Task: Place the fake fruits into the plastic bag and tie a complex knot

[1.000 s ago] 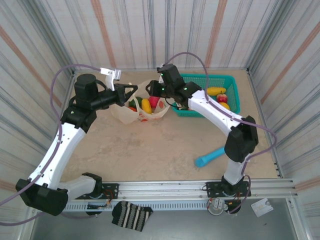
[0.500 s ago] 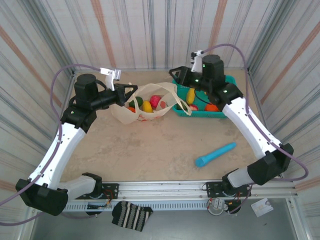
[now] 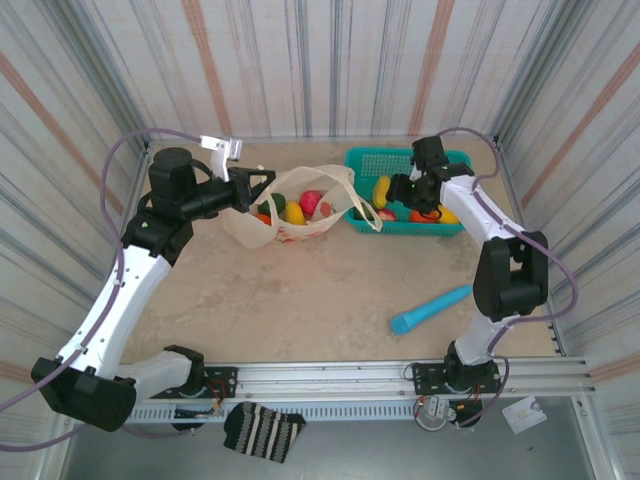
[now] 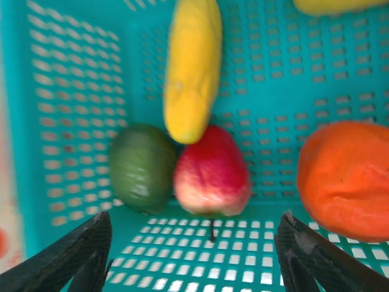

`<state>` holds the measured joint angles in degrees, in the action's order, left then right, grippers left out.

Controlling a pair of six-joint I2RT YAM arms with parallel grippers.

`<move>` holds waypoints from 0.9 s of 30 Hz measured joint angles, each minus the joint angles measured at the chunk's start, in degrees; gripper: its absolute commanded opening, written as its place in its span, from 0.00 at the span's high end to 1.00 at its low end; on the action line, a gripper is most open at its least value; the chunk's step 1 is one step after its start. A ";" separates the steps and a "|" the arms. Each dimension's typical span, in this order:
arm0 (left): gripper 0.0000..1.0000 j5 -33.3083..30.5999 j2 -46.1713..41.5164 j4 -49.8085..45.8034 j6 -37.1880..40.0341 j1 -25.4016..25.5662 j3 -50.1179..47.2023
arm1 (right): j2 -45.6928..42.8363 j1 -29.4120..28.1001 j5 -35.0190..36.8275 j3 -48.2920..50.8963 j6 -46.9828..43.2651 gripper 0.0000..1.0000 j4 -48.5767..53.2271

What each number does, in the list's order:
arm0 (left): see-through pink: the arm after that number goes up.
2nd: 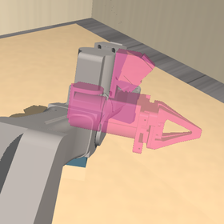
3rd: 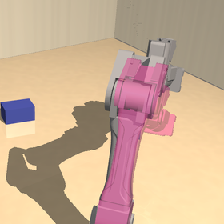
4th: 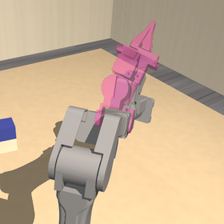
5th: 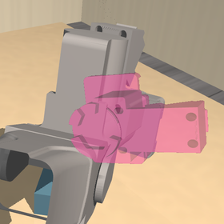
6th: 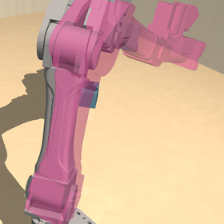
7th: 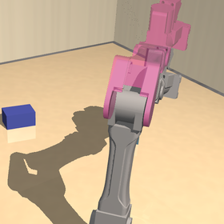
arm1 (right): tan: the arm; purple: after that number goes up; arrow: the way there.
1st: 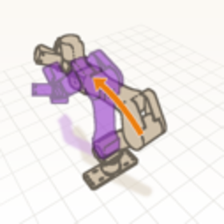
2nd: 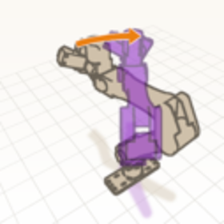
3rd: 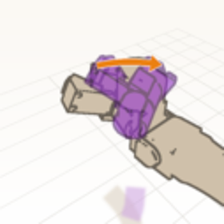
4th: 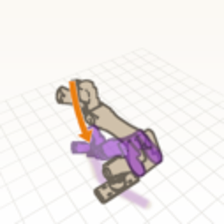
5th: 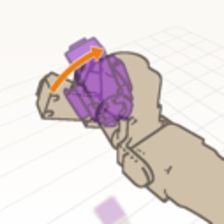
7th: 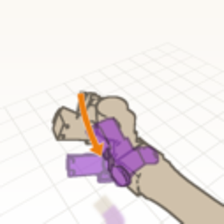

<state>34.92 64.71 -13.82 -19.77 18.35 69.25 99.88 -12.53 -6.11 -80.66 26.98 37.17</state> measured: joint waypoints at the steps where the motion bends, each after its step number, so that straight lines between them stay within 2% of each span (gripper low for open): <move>1: 1.00 0.00 0.00 0.00 0.00 0.00 0.00 | 1.18 -0.50 0.61 -0.07 -0.61 0.25 0.79; 8: 1.00 -0.02 0.00 -0.02 0.02 0.00 0.00 | 9.55 -2.91 3.13 -4.11 -2.25 0.25 3.69; 13: 1.00 -0.02 0.00 -0.02 0.02 0.00 0.00 | 13.75 -2.93 3.08 -6.10 -2.27 0.29 4.09; 19: 1.00 -0.02 0.00 -0.02 0.04 0.00 0.00 | 17.99 -2.38 1.86 -9.05 -2.23 0.39 4.70; 24: 1.00 -0.04 0.02 -0.04 0.04 0.00 0.02 | 18.62 -2.12 1.44 -9.88 -2.23 0.48 4.57; 27: 1.00 -0.04 0.33 -0.07 0.04 0.00 0.39 | 18.49 -2.05 1.57 -9.88 -2.23 0.49 4.52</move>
<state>34.87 65.04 -13.89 -19.73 18.35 69.65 118.37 -14.59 -4.54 -90.54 24.75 41.69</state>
